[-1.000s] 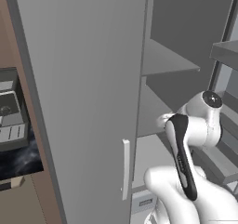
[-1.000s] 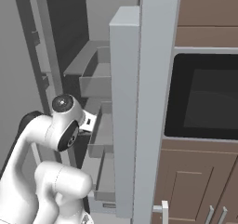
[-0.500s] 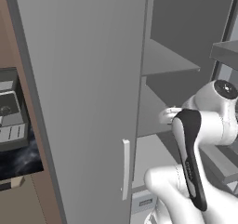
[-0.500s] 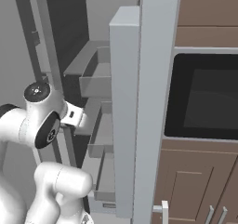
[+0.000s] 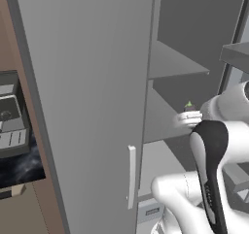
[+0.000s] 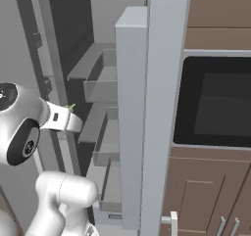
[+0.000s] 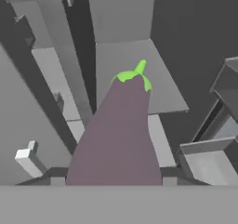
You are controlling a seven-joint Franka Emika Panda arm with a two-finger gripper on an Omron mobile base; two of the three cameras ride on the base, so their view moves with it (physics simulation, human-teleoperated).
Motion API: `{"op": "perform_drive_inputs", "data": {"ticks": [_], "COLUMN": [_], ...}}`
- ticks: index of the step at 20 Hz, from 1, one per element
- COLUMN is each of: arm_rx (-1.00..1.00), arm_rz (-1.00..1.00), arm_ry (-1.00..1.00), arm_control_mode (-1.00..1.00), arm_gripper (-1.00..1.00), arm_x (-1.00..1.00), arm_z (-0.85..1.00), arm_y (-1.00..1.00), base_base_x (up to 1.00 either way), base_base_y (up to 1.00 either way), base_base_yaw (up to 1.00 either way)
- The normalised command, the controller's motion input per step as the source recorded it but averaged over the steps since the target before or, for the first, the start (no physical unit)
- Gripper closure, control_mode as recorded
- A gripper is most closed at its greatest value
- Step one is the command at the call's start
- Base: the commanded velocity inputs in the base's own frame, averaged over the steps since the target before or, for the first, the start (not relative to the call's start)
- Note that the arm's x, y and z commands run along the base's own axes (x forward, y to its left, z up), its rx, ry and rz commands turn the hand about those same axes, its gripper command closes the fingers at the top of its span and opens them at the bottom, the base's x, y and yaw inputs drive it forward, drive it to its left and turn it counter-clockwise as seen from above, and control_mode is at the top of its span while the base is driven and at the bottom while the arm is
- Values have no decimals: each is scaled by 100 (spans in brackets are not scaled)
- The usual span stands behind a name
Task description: Take the bell pepper, eggplant, and eggplant from the freezer and place them in the bowl on the counter.
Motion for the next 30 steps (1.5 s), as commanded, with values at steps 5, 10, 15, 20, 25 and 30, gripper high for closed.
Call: {"op": "perform_drive_inputs", "data": {"ticks": [5,10,15,20,25,30], "arm_rx": [-6,-3,-2,0,0,0], "arm_rz": [2,0,0,0,0,0], "arm_ry": [-34,-25,-8,-8,-13,0], "arm_control_mode": [-100,-100,-100,-100,-100,100], "arm_gripper": [100,100,100,100,100,100], "arm_x": [-23,-13,-48,-47,-65,0], "arm_z": [2,6,14,0,3,0], "arm_y": [1,6,8,0,0,0], "base_base_x": [0,0,0,0,0,-86], "base_base_y": [0,0,0,0,0,0], "base_base_yaw": [0,0,0,0,0,0]}}
